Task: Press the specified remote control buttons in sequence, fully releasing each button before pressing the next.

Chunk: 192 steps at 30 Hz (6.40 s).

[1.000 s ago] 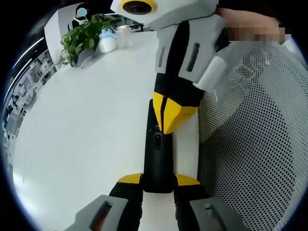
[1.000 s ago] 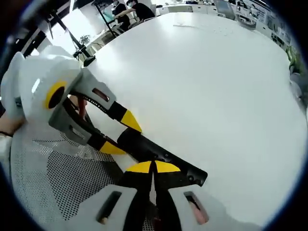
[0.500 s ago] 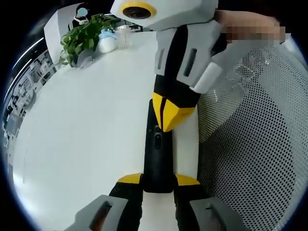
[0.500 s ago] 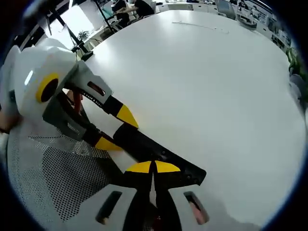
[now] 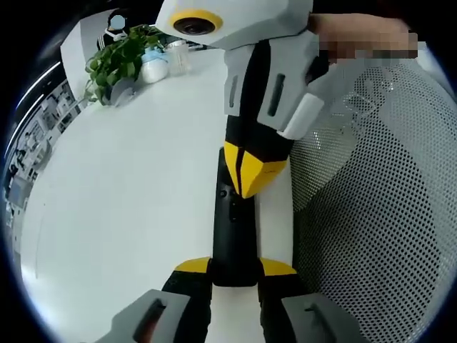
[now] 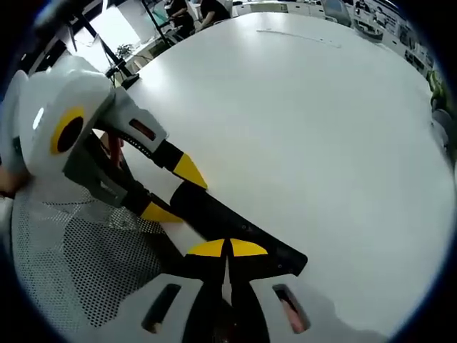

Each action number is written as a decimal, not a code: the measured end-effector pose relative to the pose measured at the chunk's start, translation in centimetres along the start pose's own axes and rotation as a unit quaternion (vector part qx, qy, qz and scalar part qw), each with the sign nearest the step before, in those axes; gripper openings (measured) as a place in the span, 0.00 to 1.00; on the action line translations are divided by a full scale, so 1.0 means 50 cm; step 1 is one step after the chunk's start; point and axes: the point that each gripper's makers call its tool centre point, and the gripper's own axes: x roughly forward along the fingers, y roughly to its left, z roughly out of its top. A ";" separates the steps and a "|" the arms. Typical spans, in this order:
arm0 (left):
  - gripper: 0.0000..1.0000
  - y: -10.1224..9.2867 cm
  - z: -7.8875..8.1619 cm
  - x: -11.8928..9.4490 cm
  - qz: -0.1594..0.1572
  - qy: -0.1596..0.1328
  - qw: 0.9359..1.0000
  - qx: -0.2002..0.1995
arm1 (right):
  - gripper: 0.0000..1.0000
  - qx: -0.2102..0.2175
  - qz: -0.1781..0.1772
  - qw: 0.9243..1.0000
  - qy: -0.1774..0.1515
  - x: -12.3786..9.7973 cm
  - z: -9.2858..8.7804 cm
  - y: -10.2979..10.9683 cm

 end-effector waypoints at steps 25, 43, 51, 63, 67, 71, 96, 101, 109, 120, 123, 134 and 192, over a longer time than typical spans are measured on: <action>0.24 -0.014 0.004 0.003 -0.016 0.001 1.000 0.022 | 0.00 -0.001 -0.022 1.000 -0.009 0.002 0.008 -0.014; 0.24 -0.014 0.005 0.004 -0.017 -0.001 1.000 0.019 | 0.00 -0.046 -0.038 0.998 -0.018 0.006 0.010 -0.014; 0.24 -0.013 0.004 0.004 -0.016 -0.001 1.000 0.016 | 0.00 -0.045 -0.038 0.998 -0.022 0.008 0.011 -0.015; 0.24 -0.014 0.005 0.002 -0.016 -0.001 1.000 0.015 | 0.00 -0.023 -0.030 0.999 -0.012 0.004 0.006 -0.012; 0.24 -0.014 0.005 0.003 -0.016 -0.001 1.000 0.015 | 0.00 -0.031 -0.027 0.999 -0.008 0.002 0.003 -0.007; 0.24 -0.013 0.005 0.004 -0.015 -0.003 1.000 0.014 | 0.00 -0.035 -0.023 0.999 -0.006 0.000 0.000 -0.005; 0.24 -0.012 0.006 0.005 -0.016 0.001 1.000 0.019 | 0.00 -0.049 -0.049 0.997 -0.014 0.004 0.005 -0.023; 0.24 -0.013 0.006 0.004 -0.016 0.001 1.000 0.020 | 0.00 -0.050 -0.049 0.997 -0.012 0.005 0.006 -0.022; 0.24 -0.013 0.006 0.004 -0.015 0.000 1.000 0.018 | 0.00 -0.065 -0.056 0.996 -0.004 0.007 0.007 -0.021; 0.24 -0.012 0.005 0.005 -0.015 -0.001 1.000 0.017 | 0.00 -0.010 -0.048 0.999 -0.021 0.004 0.006 -0.025; 0.24 -0.012 0.005 0.005 -0.015 -0.001 1.000 0.016 | 0.00 -0.001 -0.043 0.999 -0.020 0.004 0.004 -0.025; 0.24 -0.012 0.007 0.006 -0.016 0.006 1.000 0.014 | 0.00 0.000 -0.018 1.000 -0.004 -0.002 -0.006 -0.005; 0.24 -0.010 0.008 0.006 -0.009 0.003 1.000 0.005 | 0.00 -0.188 -0.090 0.978 0.033 0.000 -0.006 -0.007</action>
